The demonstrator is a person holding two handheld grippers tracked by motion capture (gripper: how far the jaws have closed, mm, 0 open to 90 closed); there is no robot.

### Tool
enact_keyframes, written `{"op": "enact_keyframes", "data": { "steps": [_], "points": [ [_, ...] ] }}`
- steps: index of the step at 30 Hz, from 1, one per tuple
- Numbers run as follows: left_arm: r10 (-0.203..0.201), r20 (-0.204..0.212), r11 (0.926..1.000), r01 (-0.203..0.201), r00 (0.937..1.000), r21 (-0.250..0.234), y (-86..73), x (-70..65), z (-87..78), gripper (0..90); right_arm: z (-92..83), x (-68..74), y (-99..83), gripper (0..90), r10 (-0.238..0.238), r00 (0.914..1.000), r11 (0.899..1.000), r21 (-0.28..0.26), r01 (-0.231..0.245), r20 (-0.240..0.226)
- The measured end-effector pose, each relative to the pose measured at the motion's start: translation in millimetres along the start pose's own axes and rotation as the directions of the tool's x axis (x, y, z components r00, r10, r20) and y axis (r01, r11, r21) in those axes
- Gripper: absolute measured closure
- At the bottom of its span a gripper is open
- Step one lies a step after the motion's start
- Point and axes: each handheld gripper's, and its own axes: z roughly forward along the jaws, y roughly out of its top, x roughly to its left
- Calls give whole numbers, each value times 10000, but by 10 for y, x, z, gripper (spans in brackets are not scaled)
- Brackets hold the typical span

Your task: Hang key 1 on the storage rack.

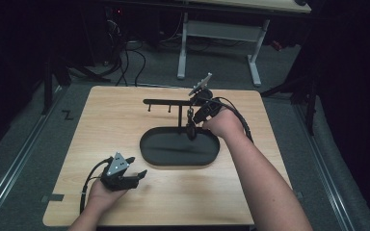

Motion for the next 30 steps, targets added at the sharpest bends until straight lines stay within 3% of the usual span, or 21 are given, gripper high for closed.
{"op": "enact_keyframes", "data": {
  "steps": [15, 30],
  "points": [
    [38, 26, 10000, -38, 10000, 24, 3, -18, 29, 321, -44, 2, -178, 749, 133, 9998, 9999, 96, -132, -133],
    [5, 101, 10000, -6, 9999, 79, 6, -18, 44, 328, -71, -38, -609, 711, 330, 9991, 9994, -110, -334, -276]
  ]
}}
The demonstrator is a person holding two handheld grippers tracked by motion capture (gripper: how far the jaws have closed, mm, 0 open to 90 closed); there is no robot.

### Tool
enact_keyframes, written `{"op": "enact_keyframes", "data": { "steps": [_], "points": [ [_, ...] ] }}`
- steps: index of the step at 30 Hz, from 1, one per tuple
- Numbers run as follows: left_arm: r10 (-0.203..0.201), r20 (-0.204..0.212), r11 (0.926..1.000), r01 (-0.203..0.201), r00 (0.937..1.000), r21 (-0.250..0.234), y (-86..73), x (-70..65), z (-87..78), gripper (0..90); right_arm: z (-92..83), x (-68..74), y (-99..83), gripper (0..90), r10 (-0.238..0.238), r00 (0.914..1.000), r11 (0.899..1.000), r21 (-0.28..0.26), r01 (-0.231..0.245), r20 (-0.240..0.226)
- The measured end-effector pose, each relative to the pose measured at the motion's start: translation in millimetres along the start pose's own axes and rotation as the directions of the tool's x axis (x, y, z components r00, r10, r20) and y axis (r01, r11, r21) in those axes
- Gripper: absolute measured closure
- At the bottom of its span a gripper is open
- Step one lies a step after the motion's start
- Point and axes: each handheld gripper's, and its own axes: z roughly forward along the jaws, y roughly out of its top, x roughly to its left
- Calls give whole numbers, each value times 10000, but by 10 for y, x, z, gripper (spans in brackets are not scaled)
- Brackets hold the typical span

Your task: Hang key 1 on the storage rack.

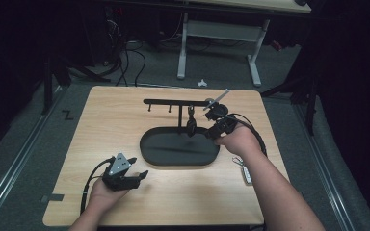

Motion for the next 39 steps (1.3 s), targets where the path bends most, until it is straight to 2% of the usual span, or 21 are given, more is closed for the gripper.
{"op": "enact_keyframes", "data": {
  "steps": [9, 17, 18, 27, 32, 34, 39],
  "points": [
    [17, 1, 10000, -17, 10000, 33, -2, -6, 7, 333, 63, -56, -305, 679, 197, 9998, 9998, 10, -197, 37],
    [47, 40, 10000, -47, 10000, 75, -4, -18, 12, 333, 107, -99, -562, 699, 327, 9994, 9994, 60, -327, 90],
    [52, 51, 9999, -52, 10000, 93, -4, -18, 15, 334, 125, -129, -647, 706, 466, 9987, 9988, 155, -469, 214],
    [78, 76, 9998, -80, 9999, 190, -8, -20, 29, 333, 261, -321, -962, 705, 1001, 9943, 9936, 489, -1019, 373],
    [91, 85, 9998, -93, 9999, 198, -9, -19, 33, 333, 358, -438, -1081, 688, 1215, 9911, 9883, 859, -1260, 553],
    [76, 81, 9998, -77, 9999, 188, -10, -16, 32, 333, 391, -475, -1105, 664, 1290, 9905, 9859, 1013, -1333, 485],
    [84, 106, 9998, -86, 9999, 195, -10, -11, 32, 333, 482, -556, -1138, 652, 1286, 9903, 9821, 1320, -1346, 532]
  ]
}}
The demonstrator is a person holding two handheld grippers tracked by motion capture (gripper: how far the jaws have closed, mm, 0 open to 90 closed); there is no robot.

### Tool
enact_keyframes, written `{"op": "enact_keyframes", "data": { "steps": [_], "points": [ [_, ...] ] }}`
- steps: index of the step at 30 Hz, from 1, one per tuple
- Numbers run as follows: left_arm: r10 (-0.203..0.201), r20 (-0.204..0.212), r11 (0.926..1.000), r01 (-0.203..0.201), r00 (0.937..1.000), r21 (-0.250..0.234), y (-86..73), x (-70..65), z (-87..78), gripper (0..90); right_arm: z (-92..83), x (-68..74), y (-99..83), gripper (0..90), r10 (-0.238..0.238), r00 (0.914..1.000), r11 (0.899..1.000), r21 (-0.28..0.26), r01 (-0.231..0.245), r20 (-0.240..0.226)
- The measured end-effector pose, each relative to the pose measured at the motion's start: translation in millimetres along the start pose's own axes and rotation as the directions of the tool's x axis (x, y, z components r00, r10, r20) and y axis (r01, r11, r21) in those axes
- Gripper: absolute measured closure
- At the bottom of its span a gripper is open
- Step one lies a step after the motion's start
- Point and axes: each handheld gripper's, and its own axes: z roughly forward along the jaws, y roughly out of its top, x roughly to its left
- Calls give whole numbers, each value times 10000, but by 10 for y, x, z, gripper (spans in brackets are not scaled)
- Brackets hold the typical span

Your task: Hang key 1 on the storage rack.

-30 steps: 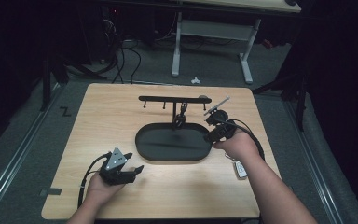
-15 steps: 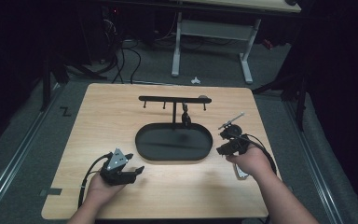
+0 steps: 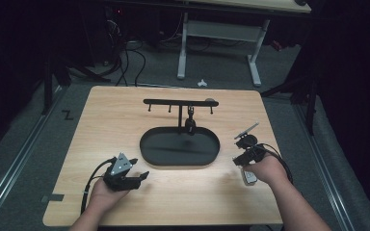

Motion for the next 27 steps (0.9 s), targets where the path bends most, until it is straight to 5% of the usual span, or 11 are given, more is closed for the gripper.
{"op": "enact_keyframes", "data": {
  "steps": [27],
  "points": [
    [12, 132, 9999, -13, 9999, 141, -6, 6, 7, 332, 401, -361, 148, 575, 807, 9961, 9904, 1149, -762, -348]
  ]
}}
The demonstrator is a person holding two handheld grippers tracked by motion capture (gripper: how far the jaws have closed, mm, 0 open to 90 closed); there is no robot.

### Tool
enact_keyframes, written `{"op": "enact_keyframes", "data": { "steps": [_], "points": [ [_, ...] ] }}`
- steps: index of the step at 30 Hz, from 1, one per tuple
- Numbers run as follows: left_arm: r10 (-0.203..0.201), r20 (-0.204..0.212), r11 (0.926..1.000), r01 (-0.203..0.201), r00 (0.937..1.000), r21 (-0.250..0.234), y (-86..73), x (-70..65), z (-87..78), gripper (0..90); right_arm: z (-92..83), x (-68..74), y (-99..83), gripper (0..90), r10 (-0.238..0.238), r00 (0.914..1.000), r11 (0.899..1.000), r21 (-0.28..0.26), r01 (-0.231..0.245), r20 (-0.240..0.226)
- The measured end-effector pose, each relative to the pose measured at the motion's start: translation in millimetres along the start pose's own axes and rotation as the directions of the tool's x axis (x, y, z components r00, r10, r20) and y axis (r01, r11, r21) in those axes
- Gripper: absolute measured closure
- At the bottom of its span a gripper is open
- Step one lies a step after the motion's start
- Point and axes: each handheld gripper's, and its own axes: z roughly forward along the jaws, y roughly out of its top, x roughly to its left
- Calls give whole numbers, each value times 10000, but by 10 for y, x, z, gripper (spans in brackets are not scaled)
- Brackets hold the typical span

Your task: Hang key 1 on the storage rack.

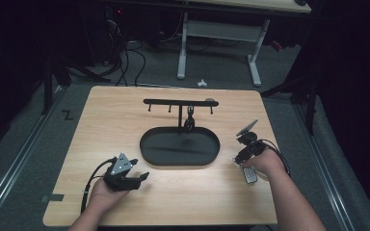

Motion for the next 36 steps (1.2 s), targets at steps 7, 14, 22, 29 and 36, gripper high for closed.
{"op": "enact_keyframes", "data": {
  "steps": [7, 14, 22, 29, 36],
  "points": [
    [26, 17, 10000, -26, 10000, 29, -2, -6, 5, 332, 75, -8, 9, 591, -160, 9998, 9997, 158, 161, -73],
    [16, 35, 10000, -17, 10000, 42, -4, -7, 12, 332, 73, 9, -19, 716, -220, 9997, 9996, 167, 217, 145],
    [30, 50, 10000, -31, 10000, 62, -4, -12, 13, 332, 74, 43, -57, 746, -206, 9989, 9997, -135, 212, 430],
    [3, 73, 9999, -4, 10000, 123, -8, -3, 21, 332, 70, 56, -72, 748, -233, 9992, 9997, -77, 236, 322],
    [80, 116, 9998, -82, 9999, 182, -5, -21, 37, 332, 45, 106, -119, 676, -125, 9998, 9999, -30, 125, -126]
  ]
}}
